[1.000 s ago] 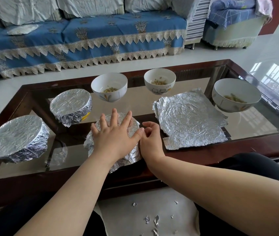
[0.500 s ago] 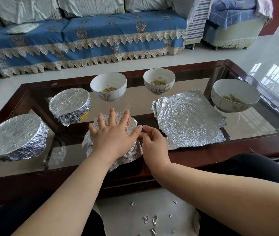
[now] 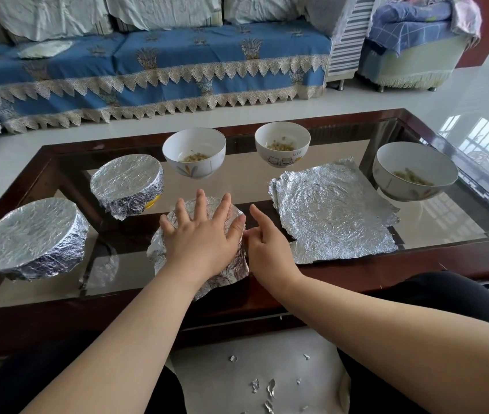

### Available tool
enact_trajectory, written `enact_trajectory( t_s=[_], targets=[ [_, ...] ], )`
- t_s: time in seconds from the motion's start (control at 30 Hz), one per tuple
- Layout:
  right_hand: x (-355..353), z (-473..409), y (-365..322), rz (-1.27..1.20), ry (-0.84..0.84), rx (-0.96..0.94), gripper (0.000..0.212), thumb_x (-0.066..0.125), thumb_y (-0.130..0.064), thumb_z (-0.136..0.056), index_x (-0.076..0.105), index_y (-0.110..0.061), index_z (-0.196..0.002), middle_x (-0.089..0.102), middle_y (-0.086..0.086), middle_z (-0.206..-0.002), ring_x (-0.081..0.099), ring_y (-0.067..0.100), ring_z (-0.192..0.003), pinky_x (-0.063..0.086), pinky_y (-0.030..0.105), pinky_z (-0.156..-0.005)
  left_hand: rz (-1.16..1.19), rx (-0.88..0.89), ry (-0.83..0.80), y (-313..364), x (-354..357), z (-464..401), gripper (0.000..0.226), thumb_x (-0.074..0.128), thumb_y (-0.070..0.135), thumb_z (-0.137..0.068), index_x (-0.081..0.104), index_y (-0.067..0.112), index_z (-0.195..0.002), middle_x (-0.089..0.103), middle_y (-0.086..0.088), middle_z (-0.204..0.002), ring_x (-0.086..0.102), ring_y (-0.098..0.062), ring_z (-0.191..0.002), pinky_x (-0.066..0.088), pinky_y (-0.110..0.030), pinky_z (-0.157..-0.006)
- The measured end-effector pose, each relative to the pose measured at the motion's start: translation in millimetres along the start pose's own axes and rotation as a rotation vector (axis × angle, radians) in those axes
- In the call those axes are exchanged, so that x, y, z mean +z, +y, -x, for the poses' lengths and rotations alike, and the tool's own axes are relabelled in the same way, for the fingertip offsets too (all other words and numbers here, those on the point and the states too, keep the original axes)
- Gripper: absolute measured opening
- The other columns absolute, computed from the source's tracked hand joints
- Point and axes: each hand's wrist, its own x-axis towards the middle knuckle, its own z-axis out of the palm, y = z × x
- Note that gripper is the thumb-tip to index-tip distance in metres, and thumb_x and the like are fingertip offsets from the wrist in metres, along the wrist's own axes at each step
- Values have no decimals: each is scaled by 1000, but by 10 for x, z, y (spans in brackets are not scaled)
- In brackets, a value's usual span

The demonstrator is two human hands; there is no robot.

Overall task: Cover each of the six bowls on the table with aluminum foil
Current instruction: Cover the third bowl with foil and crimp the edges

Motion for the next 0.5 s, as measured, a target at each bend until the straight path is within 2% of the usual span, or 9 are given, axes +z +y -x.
enact_trajectory(
  t_s=[0.07,0.17,0.27,0.33,0.4,0.47,0.5],
  targets=[
    [-6,-51,6,44,-12,-13,51,35,-18,-95,39,-26,-146,63,9,-123,57,18,-108,43,42,-102,-6,-2,9,-1,6,0,61,3,64,-97,-3,47,-155,-7,-4,-167,-4,-41,-151,3,-64,-114],
    [28,-99,21,96,-31,-49,61,28,-29,-82,49,-30,-139,63,9,-100,51,15,-84,48,36,-87,-11,4,13,-5,8,-2,56,7,56,-101,-3,47,-155,-7,-5,-167,-3,-42,-151,4,-64,-115],
    [25,-116,26,98,-26,-54,64,29,-30,-77,53,-29,-136,53,4,-81,45,14,-70,42,32,-71,-7,2,17,-2,4,2,55,10,52,-102,-3,46,-155,-6,-5,-167,-2,-42,-151,5,-64,-115],
    [4,-116,9,79,-27,-72,58,32,-28,-81,57,-26,-133,48,-3,-67,40,7,-59,36,28,-65,-10,3,20,2,7,10,55,10,51,-102,-3,46,-156,-6,-5,-167,-2,-42,-150,6,-64,-115],
    [-14,-115,4,53,-28,-98,42,38,-24,-90,65,-21,-122,44,-7,-54,39,6,-50,36,29,-59,-15,4,20,1,11,14,55,10,50,-102,-3,46,-156,-6,-5,-167,-2,-43,-150,6,-65,-115],
    [-26,-99,-1,56,-19,-140,29,43,-26,-98,69,-16,-103,44,-6,-50,38,10,-48,35,31,-55,-22,4,21,-1,6,10,55,10,50,-103,-3,46,-156,-6,-5,-167,-1,-43,-150,7,-65,-115],
    [-25,-95,2,68,-14,-154,29,44,-30,-98,69,-15,-102,45,-5,-51,39,11,-51,35,31,-56,-23,2,20,0,4,9,55,11,50,-103,-3,46,-156,-6,-5,-167,-1,-43,-150,7,-65,-114]
  ],
)
